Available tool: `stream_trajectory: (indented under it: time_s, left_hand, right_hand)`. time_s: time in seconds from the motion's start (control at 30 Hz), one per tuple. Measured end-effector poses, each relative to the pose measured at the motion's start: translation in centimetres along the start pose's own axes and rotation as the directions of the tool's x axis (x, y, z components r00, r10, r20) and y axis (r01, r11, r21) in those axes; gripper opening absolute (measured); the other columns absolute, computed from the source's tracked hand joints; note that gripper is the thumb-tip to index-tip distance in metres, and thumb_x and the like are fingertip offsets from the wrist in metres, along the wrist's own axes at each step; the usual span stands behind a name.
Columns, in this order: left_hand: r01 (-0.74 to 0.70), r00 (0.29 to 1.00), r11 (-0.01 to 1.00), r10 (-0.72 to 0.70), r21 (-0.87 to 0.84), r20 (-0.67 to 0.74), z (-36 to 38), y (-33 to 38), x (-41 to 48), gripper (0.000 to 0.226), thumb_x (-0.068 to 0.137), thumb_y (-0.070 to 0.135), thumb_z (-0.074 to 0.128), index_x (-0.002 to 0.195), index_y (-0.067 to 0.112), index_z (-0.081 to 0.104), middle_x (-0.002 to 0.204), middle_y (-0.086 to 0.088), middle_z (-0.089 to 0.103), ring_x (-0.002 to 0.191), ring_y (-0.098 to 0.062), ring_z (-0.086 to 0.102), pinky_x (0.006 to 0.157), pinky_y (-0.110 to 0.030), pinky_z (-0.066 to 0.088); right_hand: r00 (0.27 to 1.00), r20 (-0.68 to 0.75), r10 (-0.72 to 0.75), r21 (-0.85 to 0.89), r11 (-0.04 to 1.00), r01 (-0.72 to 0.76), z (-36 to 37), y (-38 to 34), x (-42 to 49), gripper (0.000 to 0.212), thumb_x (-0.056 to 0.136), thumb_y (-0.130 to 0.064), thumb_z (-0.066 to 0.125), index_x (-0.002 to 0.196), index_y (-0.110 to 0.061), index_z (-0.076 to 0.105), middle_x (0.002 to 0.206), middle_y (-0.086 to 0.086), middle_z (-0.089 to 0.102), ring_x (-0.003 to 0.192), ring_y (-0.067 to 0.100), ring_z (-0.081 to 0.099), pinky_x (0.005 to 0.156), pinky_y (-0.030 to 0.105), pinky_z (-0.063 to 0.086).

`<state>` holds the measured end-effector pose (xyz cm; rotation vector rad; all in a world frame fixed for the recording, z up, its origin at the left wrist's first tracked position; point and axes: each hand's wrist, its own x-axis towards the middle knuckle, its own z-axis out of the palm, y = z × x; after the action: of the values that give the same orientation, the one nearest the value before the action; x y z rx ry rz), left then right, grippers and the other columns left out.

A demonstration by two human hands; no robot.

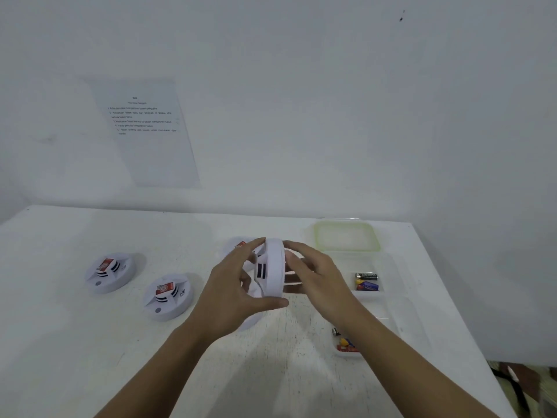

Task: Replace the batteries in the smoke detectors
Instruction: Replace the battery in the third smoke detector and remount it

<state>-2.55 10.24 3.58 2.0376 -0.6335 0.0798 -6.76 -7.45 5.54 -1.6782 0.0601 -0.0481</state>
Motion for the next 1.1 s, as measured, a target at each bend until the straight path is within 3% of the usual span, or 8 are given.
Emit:
stream_trajectory:
  time_s: [0.13,0.27,0.43,0.53,0.63,0.73,0.9,1.1]
  left_hand:
    - [-0.021,1.000,0.993,0.022,0.113,-0.007,-0.3,0.0,-0.5,0.089,0.056,0.058,0.089,0.128,0.062,0.035,0.120,0.039,0.045,0.108,0.007,0.050,0.077,-0.004,0.046]
    - [-0.025,1.000,0.995,0.027,0.098,-0.013,-0.3,0.1,-0.7,0.084,0.059,0.049,0.087,0.129,0.051,0.041,0.121,0.036,0.039,0.113,0.020,0.039,0.085,0.002,0.040]
    - [0.049,0.998,0.997,-0.052,-0.061,-0.041,-0.1,0.8,-1.0,0.084,0.067,0.039,0.091,0.135,0.041,0.041,0.131,0.025,0.048,0.118,0.003,0.052,0.097,-0.023,0.051]
    - [0.124,0.991,0.969,-0.133,-0.216,-0.029,-0.2,0.9,-1.4,0.085,0.067,0.035,0.092,0.137,0.038,0.043,0.128,0.017,0.061,0.107,-0.010,0.065,0.086,-0.031,0.061]
    - [0.170,0.985,0.914,-0.170,-0.369,0.033,-0.7,0.7,-1.8,0.090,0.065,0.031,0.094,0.139,0.043,0.045,0.130,0.011,0.064,0.111,-0.019,0.068,0.088,-0.037,0.061]
    - [0.157,0.987,0.896,-0.154,-0.415,0.042,-1.0,1.2,-2.1,0.088,0.066,0.019,0.089,0.139,0.042,0.046,0.130,0.017,0.062,0.116,-0.019,0.066,0.086,-0.030,0.060]
    - [0.186,0.982,0.881,-0.153,-0.434,0.110,-1.8,1.7,-2.5,0.086,0.074,0.008,0.085,0.138,0.048,0.043,0.128,0.026,0.059,0.117,-0.014,0.065,0.083,-0.026,0.059]
    - [0.252,0.963,0.833,-0.166,-0.492,0.212,-2.3,1.6,-3.2,0.087,0.075,0.019,0.086,0.145,0.044,0.040,0.138,0.009,0.062,0.124,-0.017,0.062,0.101,-0.039,0.055]
  right_hand:
    - [0.983,0.035,0.182,0.330,0.926,-0.183,0.2,-0.2,-0.4,0.030,0.108,-0.031,0.042,0.115,-0.024,0.071,0.107,0.008,0.077,0.098,0.030,0.075,0.089,0.047,0.061]
    - [0.985,0.069,0.161,0.432,0.885,-0.175,0.2,0.1,-0.6,0.027,0.102,-0.029,0.055,0.124,-0.016,0.066,0.114,0.010,0.074,0.103,0.033,0.073,0.088,0.051,0.060]
    - [0.991,0.069,0.113,0.574,0.808,-0.132,0.4,0.2,-0.8,0.030,0.103,-0.012,0.049,0.131,-0.007,0.059,0.117,0.013,0.073,0.104,0.030,0.073,0.084,0.049,0.061]
    - [0.993,0.088,0.081,0.665,0.738,-0.119,0.7,0.3,-1.1,0.032,0.102,-0.006,0.048,0.134,-0.007,0.054,0.125,0.018,0.070,0.115,0.037,0.068,0.095,0.055,0.055]
    - [0.998,0.044,0.048,0.623,0.779,-0.065,0.8,0.4,-1.0,0.033,0.099,-0.003,0.051,0.131,-0.008,0.055,0.124,0.015,0.071,0.115,0.036,0.067,0.093,0.049,0.055]
    - [1.000,-0.027,0.012,0.508,0.862,0.003,0.2,0.4,-0.9,0.034,0.094,0.005,0.055,0.125,-0.006,0.060,0.117,0.015,0.073,0.109,0.033,0.067,0.089,0.039,0.056]
    - [0.999,0.017,-0.047,0.438,0.898,0.035,-0.5,0.8,-1.1,0.043,0.088,0.005,0.062,0.127,-0.013,0.062,0.118,0.019,0.070,0.110,0.037,0.065,0.098,0.049,0.052]
    - [0.991,0.124,-0.047,0.358,0.934,0.000,-1.0,1.4,-1.5,0.058,0.086,0.003,0.060,0.136,-0.026,0.059,0.130,0.010,0.064,0.120,0.031,0.064,0.104,0.052,0.051]
